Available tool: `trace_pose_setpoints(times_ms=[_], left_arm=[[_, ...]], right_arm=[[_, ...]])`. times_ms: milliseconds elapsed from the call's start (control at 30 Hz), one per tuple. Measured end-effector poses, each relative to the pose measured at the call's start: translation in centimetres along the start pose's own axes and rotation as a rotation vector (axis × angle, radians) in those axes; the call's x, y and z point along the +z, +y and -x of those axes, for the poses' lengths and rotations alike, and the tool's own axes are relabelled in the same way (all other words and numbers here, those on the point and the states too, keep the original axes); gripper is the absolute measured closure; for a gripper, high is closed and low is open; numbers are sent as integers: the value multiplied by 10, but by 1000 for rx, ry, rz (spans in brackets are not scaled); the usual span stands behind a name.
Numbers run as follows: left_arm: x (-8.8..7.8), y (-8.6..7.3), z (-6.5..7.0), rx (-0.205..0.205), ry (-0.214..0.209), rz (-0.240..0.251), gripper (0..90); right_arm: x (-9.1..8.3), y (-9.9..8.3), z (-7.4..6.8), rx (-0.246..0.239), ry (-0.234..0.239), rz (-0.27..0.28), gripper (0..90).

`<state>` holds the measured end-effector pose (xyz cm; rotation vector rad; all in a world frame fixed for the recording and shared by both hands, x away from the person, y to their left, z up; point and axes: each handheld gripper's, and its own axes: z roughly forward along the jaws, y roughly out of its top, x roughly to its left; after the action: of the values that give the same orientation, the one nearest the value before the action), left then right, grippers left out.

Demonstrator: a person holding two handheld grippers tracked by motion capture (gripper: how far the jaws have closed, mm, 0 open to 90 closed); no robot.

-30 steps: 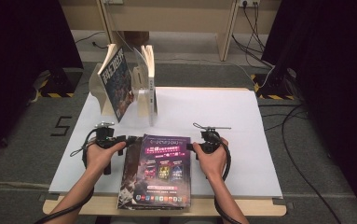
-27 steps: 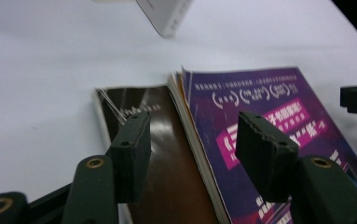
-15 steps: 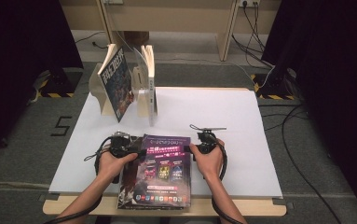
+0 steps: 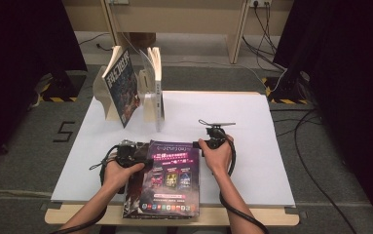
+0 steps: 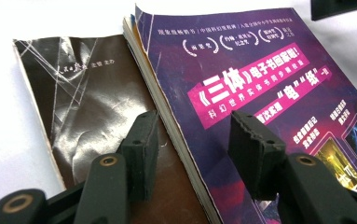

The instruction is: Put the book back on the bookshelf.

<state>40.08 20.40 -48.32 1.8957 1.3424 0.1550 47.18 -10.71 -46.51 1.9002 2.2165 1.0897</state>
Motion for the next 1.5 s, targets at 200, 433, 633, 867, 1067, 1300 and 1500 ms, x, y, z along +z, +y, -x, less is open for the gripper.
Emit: trace_pose_setpoints(times_ms=[200, 433, 633, 867, 1067, 1300, 1500], left_arm=[[0, -2, 3, 14, 4, -2, 537], [0, -2, 4, 24, 1, -8, 558], [0, -2, 5, 25, 0, -6, 561], [0, -4, 8, 55, 30, -8, 593], [-1, -3, 9, 69, 45, -22, 601], [-1, -4, 10, 74, 51, -26, 603], [-2, -5, 11, 71, 60, -24, 606]], right_arm=[[11, 5, 0, -5, -7, -32, 506], [18, 10, -1, -20, -3, -32, 505], [22, 13, -2, -15, 8, -35, 507], [21, 11, -2, 16, 10, -19, 536], [17, 11, 3, 87, 56, -11, 572], [7, 11, 6, 150, 121, 27, 591], [3, 9, 9, 173, 147, 28, 606]])
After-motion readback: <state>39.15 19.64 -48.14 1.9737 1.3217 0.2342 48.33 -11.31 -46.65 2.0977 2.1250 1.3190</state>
